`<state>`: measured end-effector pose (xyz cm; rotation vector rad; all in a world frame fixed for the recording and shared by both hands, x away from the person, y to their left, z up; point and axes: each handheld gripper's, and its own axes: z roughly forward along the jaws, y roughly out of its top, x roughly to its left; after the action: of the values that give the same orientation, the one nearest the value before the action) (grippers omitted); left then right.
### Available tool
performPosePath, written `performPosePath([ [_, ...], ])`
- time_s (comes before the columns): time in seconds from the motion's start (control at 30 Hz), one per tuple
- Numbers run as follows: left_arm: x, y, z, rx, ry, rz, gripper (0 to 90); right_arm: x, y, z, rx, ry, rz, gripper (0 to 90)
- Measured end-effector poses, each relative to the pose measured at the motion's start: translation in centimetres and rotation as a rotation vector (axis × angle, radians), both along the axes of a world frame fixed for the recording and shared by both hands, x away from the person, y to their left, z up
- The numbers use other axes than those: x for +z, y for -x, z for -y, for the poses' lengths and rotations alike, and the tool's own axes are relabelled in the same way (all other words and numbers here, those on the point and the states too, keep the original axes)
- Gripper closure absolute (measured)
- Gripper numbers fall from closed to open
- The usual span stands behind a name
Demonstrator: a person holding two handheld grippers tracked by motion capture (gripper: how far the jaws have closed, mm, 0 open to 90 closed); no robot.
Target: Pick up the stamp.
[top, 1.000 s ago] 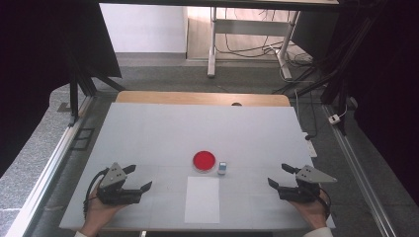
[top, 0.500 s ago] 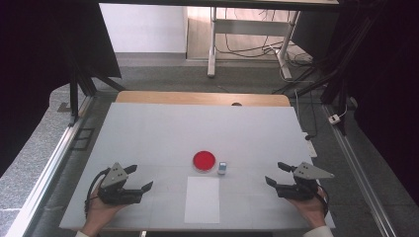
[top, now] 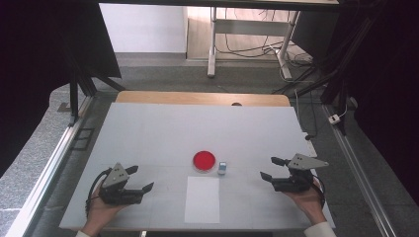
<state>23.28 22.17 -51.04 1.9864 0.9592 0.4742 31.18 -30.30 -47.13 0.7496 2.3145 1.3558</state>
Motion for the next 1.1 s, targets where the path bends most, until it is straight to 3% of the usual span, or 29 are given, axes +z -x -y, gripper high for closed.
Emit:
performPosePath([
  [0.57, -0.2, -0.1, 0.3, -0.012, -0.010, -0.006, 18.5, 1.8, -0.8, -3.0, 0.107, 0.048, -0.019, 29.3],
  [1.1, -0.4, -0.1, 0.5, -0.022, -0.019, -0.016, 18.8, 1.0, -2.1, -5.9, 0.174, 0.085, -0.049, 30.1],
])
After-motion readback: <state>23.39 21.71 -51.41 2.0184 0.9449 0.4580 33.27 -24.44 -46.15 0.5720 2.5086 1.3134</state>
